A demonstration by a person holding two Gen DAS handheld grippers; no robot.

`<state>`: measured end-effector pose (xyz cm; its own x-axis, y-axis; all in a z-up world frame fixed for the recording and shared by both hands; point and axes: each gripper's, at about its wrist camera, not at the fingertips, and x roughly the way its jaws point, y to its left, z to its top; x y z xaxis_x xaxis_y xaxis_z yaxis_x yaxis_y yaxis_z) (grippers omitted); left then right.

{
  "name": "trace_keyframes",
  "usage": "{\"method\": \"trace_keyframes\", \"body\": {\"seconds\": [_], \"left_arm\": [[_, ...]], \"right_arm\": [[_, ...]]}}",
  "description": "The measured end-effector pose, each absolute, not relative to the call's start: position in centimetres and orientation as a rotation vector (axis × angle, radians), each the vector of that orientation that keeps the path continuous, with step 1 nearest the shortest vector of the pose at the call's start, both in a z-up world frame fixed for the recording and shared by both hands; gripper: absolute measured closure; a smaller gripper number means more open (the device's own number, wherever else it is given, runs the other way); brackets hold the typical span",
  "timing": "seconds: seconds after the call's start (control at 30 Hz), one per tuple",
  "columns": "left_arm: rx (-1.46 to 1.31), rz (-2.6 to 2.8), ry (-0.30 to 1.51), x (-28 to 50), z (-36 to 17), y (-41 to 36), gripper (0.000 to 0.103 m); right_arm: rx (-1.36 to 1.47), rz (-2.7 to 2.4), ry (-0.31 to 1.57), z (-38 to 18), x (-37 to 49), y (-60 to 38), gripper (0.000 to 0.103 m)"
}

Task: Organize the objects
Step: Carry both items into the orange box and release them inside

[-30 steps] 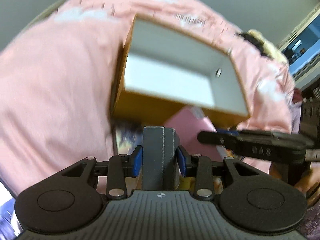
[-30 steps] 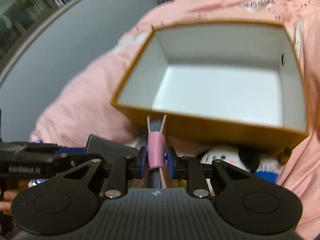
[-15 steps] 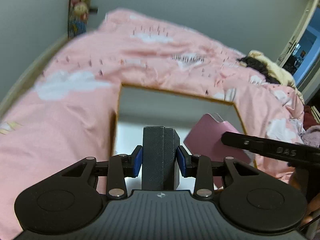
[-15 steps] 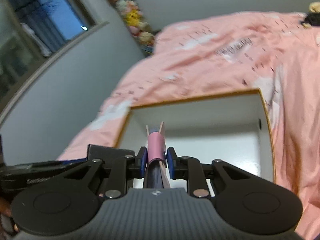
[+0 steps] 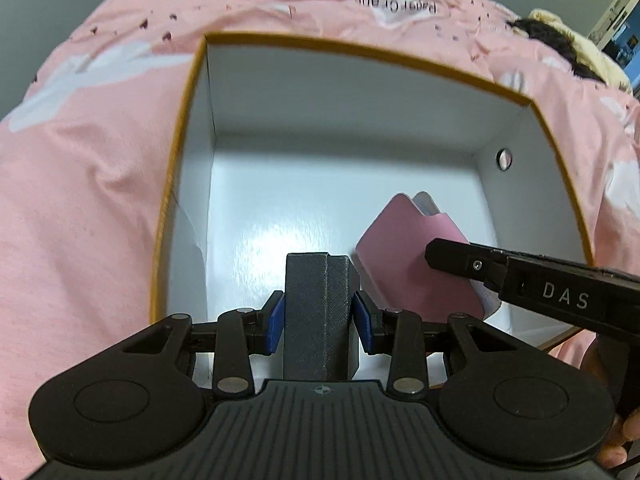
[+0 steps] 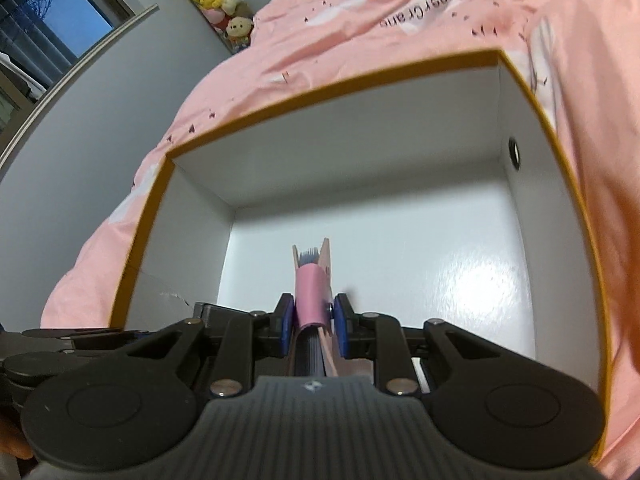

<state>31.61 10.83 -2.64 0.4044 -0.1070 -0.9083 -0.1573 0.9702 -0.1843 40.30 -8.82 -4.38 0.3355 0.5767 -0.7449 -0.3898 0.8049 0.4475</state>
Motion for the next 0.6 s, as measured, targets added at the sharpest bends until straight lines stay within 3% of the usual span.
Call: {"method": "trace_keyframes", "body": {"seconds": [0.37,0.47,0.6], "left_arm": [[-0.034,0.049,1.146,30.6,-2.3,8.9,0.057],[0.032,0.097,1.106,30.4,-1.6,8.5,0.049],[0.059,0.136,1.080,30.1,-0.8,9.4,0.051]], "right_arm": [[0.178,0.629,1.078,-5.0,40.0,-7.9,0.080],[0.176,0.628,1.080,-5.0,40.1,-7.6,0.080],[0.167,0.630,1.089,-5.3,40.1,-7.1,0.080]]}}
